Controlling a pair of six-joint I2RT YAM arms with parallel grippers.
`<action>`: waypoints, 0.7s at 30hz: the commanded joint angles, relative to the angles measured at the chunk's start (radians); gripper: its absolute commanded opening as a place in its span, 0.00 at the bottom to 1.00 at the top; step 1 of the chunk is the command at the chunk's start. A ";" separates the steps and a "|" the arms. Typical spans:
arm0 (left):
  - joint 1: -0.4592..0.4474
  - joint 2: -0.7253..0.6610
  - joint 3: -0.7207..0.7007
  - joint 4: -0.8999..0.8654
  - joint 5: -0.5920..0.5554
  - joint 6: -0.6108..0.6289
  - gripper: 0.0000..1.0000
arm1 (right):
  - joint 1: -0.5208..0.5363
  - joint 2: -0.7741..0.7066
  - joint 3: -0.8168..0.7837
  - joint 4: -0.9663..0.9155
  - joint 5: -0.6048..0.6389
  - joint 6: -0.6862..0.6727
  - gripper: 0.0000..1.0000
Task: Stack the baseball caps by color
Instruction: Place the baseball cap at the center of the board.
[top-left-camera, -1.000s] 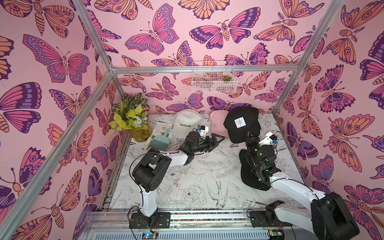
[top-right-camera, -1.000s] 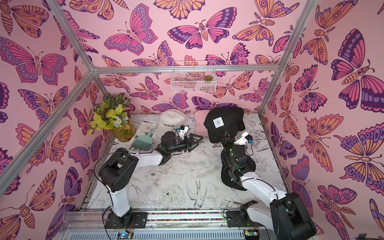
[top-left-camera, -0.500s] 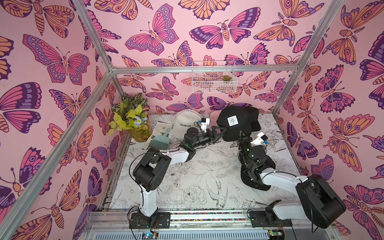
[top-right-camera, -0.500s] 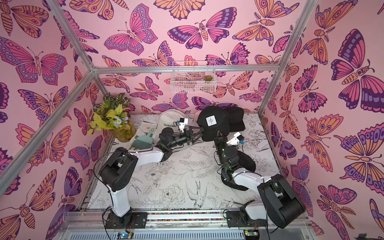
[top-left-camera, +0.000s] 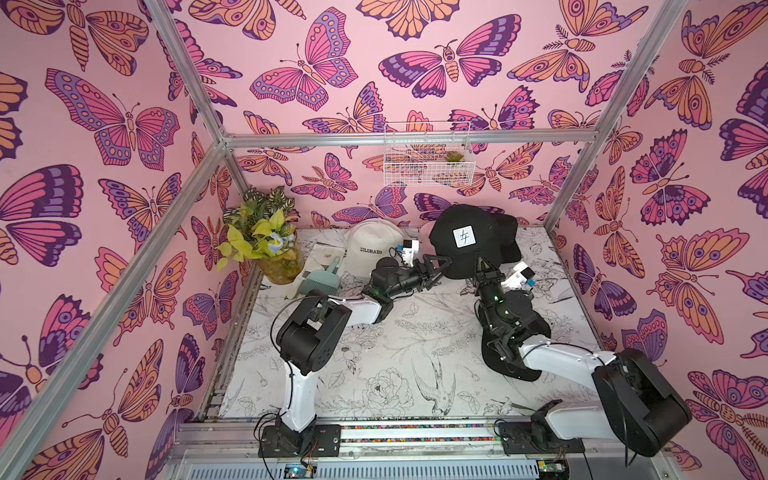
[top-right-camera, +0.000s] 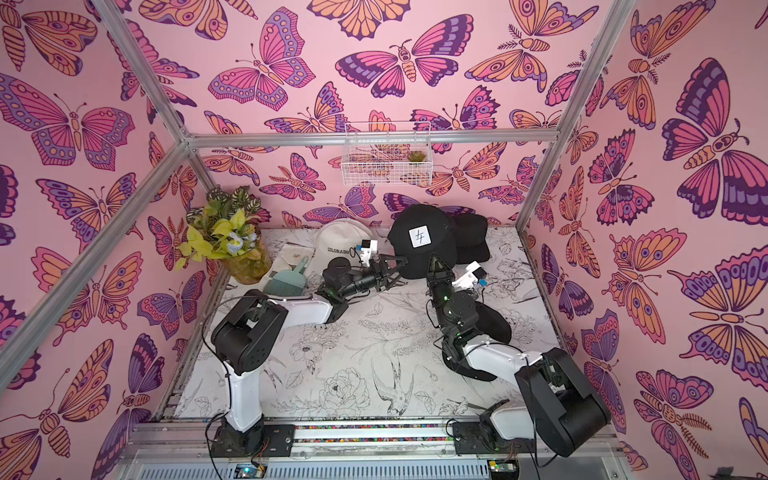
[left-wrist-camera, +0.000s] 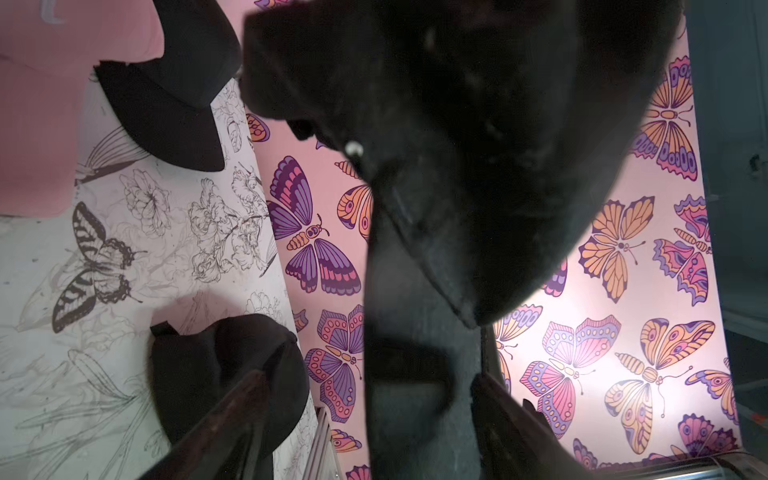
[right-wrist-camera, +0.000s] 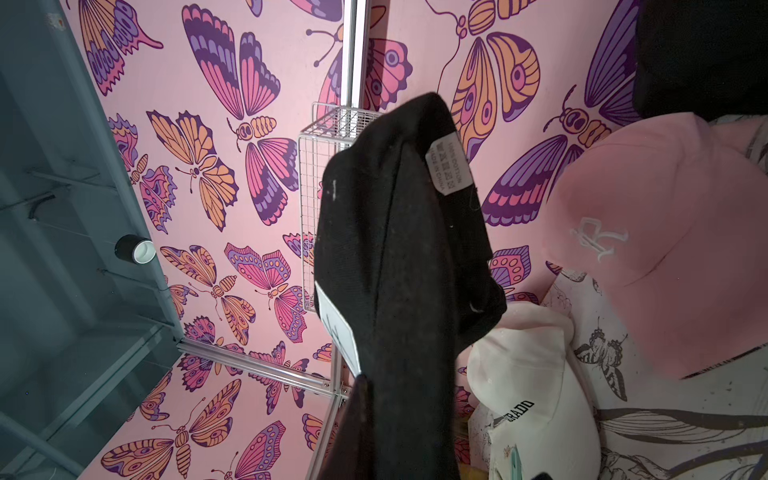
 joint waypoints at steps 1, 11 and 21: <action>0.007 0.013 0.022 0.106 0.030 -0.023 0.69 | 0.014 0.008 0.031 0.051 -0.020 0.012 0.00; 0.062 -0.040 -0.025 -0.007 0.072 0.107 0.00 | 0.018 -0.010 -0.025 -0.005 -0.057 -0.358 0.44; 0.166 -0.247 -0.133 -0.577 0.067 0.678 0.00 | -0.076 -0.257 0.060 -0.660 -0.175 -0.957 0.99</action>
